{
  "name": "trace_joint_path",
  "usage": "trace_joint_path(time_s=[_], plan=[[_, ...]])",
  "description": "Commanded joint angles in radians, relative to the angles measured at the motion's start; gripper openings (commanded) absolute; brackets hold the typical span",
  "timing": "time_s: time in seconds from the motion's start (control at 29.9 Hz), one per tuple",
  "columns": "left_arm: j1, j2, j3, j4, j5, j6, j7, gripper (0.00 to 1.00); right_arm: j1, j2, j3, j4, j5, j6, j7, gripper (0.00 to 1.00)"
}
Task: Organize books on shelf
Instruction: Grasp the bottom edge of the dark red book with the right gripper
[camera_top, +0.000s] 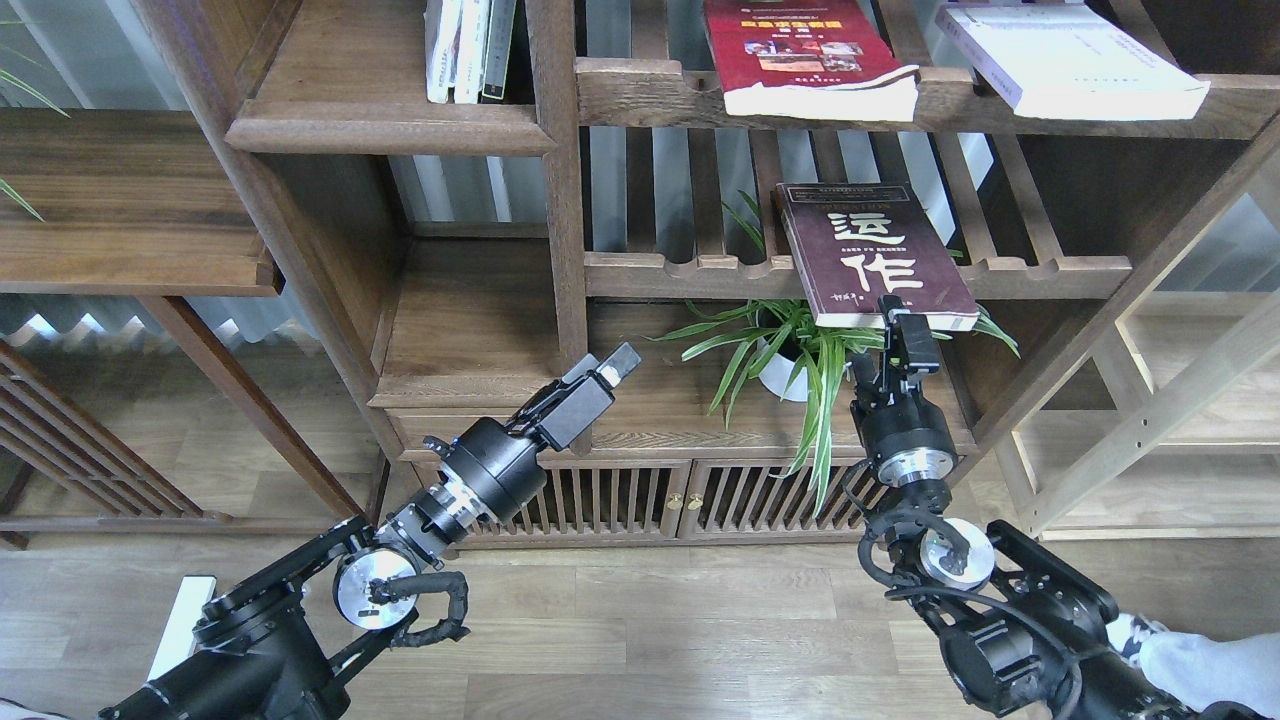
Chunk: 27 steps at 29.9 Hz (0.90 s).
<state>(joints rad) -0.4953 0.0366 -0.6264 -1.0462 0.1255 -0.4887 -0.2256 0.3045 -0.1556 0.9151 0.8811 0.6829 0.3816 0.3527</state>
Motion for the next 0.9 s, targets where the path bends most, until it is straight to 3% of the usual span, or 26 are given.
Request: trace_joint_path(time_s=[0.0,0.27,0.87], plan=[[0.003,0.000,0.001,0.000,0.000,0.000,0.000,0.99,0.013,0.018,0.024,-0.039,0.007,-0.021,-0.029,1.00],[0.001,-0.006,0.004,0.000,0.000,0.000,0.000,0.99,0.061,0.054,0.082,-0.051,0.035,-0.089,-0.046,1.00],[0.001,-0.004,0.002,0.000,-0.001,0.000,-0.001,0.99,0.143,0.062,0.119,-0.157,0.038,-0.104,-0.086,0.99]])
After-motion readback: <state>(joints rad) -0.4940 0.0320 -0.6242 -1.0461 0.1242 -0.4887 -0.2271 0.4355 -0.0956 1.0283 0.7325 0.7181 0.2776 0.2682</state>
